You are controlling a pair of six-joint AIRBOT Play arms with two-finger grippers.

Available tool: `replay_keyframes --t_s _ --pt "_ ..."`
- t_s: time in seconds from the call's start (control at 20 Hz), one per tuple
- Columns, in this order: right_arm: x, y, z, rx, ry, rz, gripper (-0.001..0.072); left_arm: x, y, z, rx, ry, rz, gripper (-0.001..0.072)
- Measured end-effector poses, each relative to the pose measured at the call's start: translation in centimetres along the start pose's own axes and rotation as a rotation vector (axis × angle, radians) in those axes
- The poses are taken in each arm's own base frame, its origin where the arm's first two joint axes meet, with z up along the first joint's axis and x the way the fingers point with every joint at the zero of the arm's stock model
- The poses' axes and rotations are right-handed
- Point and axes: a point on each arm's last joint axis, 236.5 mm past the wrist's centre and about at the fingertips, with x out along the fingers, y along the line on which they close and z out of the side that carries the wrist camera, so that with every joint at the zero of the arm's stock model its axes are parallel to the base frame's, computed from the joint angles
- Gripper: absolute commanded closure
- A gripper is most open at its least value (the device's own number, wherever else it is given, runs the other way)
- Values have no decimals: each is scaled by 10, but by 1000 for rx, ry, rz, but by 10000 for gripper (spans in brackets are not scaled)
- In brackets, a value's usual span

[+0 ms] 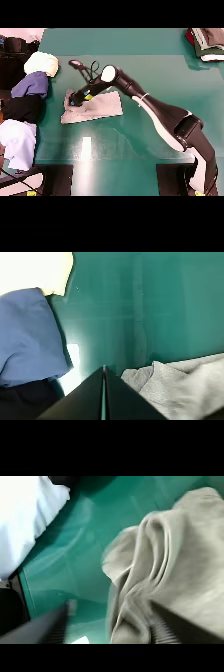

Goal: Fold the shirts.

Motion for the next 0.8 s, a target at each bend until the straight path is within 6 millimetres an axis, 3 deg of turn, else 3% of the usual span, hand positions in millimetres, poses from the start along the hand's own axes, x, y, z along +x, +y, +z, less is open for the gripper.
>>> replay_keyframes --t_s 0.05,0.1,0.15,0.3,0.45,0.7,0.8 --pt "8 9 1 -13 -14 30 33 0 1 -1 -1 2 2 685" --pt "11 17 1 -25 -21 54 82 0 1 -1 -2 2 3 685" --pt "11 23 2 -38 -26 70 180 0 1 -1 -2 2 2 685" --pt "-16 20 8 -73 -29 63 188 0 1 -4 -3 16 2 685" --pt "-66 -22 -7 -33 40 -17 188 0 1 -8 -3 33 0 685" --pt "-162 -129 -67 301 72 -175 183 0 -6 -10 -8 40 -28 685" --pt "-186 -164 -95 463 37 -205 83 2 -11 -10 -12 44 -50 685"
